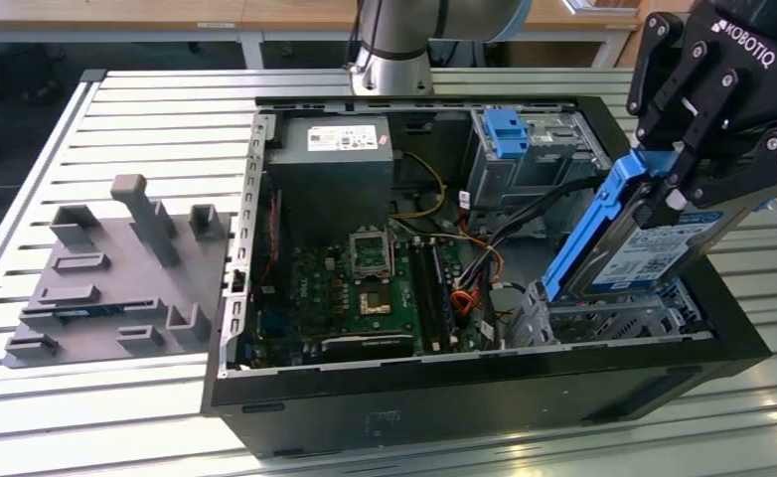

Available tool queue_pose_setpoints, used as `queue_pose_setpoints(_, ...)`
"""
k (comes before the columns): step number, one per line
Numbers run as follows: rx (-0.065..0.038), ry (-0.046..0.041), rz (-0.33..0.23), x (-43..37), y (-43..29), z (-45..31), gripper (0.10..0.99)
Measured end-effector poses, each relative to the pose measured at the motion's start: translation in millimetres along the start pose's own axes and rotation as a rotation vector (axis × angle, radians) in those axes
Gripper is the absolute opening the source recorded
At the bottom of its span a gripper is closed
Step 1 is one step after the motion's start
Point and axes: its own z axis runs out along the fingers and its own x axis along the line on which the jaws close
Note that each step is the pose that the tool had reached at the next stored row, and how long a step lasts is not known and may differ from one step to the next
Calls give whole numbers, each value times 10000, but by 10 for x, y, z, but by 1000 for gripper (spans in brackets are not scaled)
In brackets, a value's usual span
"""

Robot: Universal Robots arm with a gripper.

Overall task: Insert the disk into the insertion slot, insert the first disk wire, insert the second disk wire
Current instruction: 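Insert the disk into the insertion slot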

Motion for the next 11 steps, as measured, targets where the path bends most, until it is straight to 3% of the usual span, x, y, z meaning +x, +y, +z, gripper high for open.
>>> queue_pose_setpoints(11,0,-1,0,-30,-16,52,365)
